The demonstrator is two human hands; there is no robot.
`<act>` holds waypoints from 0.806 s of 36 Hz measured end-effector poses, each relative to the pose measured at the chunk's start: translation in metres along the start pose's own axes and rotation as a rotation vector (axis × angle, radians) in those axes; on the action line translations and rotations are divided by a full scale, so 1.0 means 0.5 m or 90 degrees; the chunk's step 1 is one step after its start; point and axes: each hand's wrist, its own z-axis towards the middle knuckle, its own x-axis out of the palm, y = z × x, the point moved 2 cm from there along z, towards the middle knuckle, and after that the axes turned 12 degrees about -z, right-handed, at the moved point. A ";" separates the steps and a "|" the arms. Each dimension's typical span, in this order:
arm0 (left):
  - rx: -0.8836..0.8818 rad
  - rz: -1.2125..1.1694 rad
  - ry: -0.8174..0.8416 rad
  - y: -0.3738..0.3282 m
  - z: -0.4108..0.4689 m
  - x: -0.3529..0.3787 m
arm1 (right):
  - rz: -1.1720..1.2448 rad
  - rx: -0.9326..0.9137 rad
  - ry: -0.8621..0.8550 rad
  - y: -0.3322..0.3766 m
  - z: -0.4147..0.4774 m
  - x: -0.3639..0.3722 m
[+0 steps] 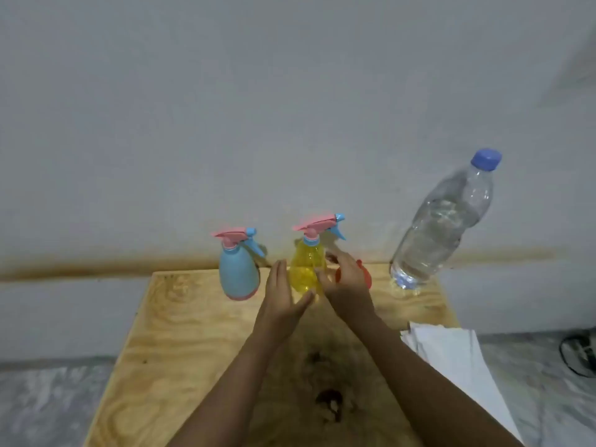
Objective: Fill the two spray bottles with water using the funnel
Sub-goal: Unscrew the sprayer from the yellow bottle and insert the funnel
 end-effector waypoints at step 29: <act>0.008 -0.238 -0.156 0.080 -0.017 0.089 | 0.297 0.074 0.027 0.002 0.000 0.064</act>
